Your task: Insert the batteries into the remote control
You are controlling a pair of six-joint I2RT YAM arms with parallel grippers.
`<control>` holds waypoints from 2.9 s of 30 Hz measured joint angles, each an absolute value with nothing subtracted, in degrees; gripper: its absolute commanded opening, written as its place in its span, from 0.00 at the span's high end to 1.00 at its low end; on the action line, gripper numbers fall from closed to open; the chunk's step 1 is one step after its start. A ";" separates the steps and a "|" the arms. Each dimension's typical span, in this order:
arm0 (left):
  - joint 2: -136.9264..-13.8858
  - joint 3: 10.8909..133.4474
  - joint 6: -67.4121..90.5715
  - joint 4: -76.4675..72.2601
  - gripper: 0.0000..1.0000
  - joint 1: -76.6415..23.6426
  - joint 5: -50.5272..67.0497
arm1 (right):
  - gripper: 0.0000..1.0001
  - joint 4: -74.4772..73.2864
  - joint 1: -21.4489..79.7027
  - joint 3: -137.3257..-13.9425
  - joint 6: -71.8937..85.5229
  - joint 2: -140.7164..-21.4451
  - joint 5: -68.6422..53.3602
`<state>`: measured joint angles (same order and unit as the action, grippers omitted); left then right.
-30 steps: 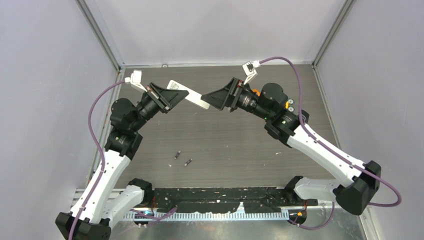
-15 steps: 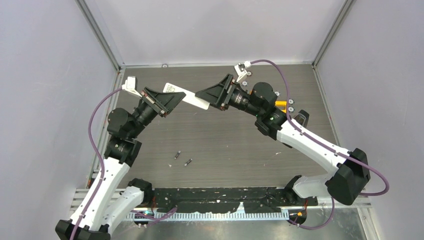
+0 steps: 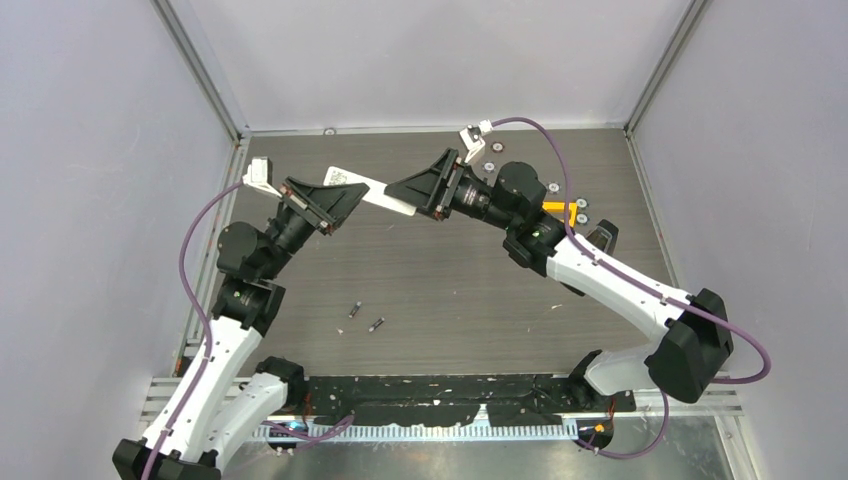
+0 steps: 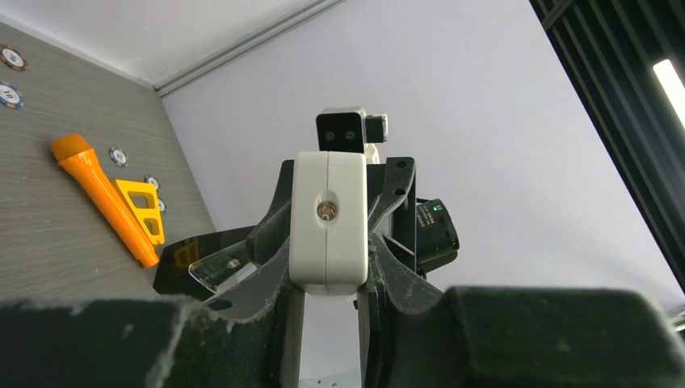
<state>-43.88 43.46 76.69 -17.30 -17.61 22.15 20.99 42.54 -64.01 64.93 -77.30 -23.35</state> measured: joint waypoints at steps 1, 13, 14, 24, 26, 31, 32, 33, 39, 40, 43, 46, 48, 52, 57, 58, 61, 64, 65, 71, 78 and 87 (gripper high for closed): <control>-43.70 43.29 76.66 -17.45 1.00 -17.61 21.96 | 0.37 21.02 42.54 -64.07 64.90 -77.32 -23.35; -42.76 41.82 77.87 -19.31 1.00 -17.61 19.92 | 0.27 21.82 42.63 -64.10 65.01 -78.11 -24.10; -42.83 41.82 77.93 -19.51 1.00 -17.61 19.92 | 0.26 21.96 42.63 -64.10 65.01 -78.26 -24.14; -42.92 41.58 78.89 -19.88 1.00 -17.50 19.64 | 0.33 22.74 42.68 -65.60 64.84 -80.27 -25.08; -42.92 41.41 79.11 -19.84 1.00 -17.50 19.51 | 0.38 22.72 42.68 -65.69 64.84 -80.29 -25.21; -43.13 41.30 79.29 -19.49 1.00 -17.50 19.33 | 0.53 23.16 42.70 -65.69 64.84 -80.29 -25.45; -43.22 41.21 79.35 -19.49 1.00 -17.50 19.25 | 0.55 23.38 42.70 -65.69 64.82 -80.29 -25.50; -43.24 41.17 79.40 -19.46 1.00 -17.50 19.18 | 0.60 23.53 42.70 -65.69 64.79 -80.29 -25.63; -43.29 40.51 81.12 -19.62 1.00 -17.50 18.65 | 0.74 24.73 42.70 -65.67 64.73 -80.29 -26.22; -43.29 40.45 81.30 -19.84 1.00 -17.50 18.52 | 0.75 25.06 42.70 -65.63 64.64 -80.29 -26.30; -43.27 40.42 81.78 -19.94 1.00 -17.50 18.41 | 0.81 25.89 42.70 -65.32 64.64 -80.27 -26.46; -43.27 40.18 82.11 -20.12 1.00 -17.50 18.37 | 0.84 27.14 42.70 -64.66 64.64 -80.27 -26.61; -43.27 39.92 82.28 -20.43 1.00 -17.50 18.31 | 0.85 28.01 42.68 -64.14 64.66 -80.27 -26.68; -42.78 38.33 82.94 -22.11 1.00 -17.61 17.56 | 0.85 29.71 42.68 -63.05 64.66 -80.25 -26.81; -41.65 35.94 83.66 -23.49 1.00 -17.80 16.67 | 0.86 30.48 42.68 -61.82 64.73 -80.25 -26.98; -41.52 35.73 83.66 -23.59 1.00 -17.85 16.53 | 0.86 30.50 42.68 -61.67 64.82 -80.25 -26.96; -41.43 35.27 83.74 -24.01 1.00 -17.89 16.45 | 0.82 30.65 42.63 -61.43 64.93 -80.25 -26.94; -41.43 35.18 83.72 -24.29 1.00 -17.91 16.45 | 0.69 30.76 42.59 -61.36 65.12 -80.25 -26.92; -41.43 35.18 83.72 -24.40 1.00 -17.91 16.43 | 0.66 30.76 42.52 -61.36 65.14 -80.25 -26.89; -41.50 35.09 83.05 -24.36 1.00 -17.67 15.09 | 0.53 27.79 42.13 -61.73 64.66 -80.09 -26.09; -41.50 35.14 81.45 -23.73 1.00 -17.50 13.28 | 0.44 23.79 41.08 -61.93 64.12 -79.50 -25.65; -43.00 36.10 79.42 -23.20 1.00 -17.50 13.56 | 0.39 21.19 40.32 -62.59 64.01 -79.50 -25.93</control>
<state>-43.00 36.10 79.42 -23.20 -17.50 13.56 21.19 40.32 -62.59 64.01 -79.50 -25.93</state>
